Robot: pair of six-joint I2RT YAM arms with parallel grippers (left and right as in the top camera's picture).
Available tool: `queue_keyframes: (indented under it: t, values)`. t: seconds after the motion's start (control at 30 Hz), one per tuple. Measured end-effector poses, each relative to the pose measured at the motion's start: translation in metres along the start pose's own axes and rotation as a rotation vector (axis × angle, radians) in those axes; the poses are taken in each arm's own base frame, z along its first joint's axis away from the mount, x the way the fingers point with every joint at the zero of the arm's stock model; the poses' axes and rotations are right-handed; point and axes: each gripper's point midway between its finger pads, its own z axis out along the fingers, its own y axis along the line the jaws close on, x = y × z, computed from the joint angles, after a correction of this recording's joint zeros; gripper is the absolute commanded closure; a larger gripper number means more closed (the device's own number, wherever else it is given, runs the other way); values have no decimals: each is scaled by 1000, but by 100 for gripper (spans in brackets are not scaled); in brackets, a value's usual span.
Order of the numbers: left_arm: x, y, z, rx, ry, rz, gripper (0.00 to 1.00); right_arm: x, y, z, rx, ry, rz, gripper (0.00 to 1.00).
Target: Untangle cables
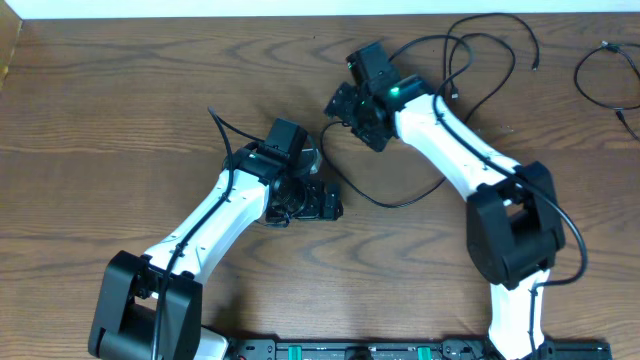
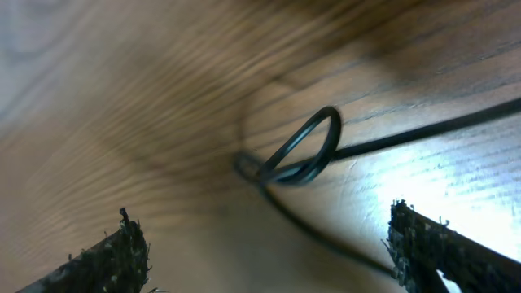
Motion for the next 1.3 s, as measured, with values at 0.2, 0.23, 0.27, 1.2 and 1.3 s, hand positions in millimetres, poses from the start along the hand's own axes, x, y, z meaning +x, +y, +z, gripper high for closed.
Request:
queue_keyframes:
  t: [0.2,0.23,0.27,1.2,1.3]
  values:
    - [0,0,0,0,-1,0,2,-12,-3,10,21,-72,33,40]
    - [0,0,0,0,0,0,2,-14,-2,10,18,-85,34,42]
    - [0,0,0,0,0,0,2,-17,-1,9,16,-100,38,42]
    - [0,0,0,0,0,0,2,-153,48,-37,-145,-587,-523,99]
    - [0,0,0,0,-1,0,2,-218,38,-94,-109,-809,-562,99]
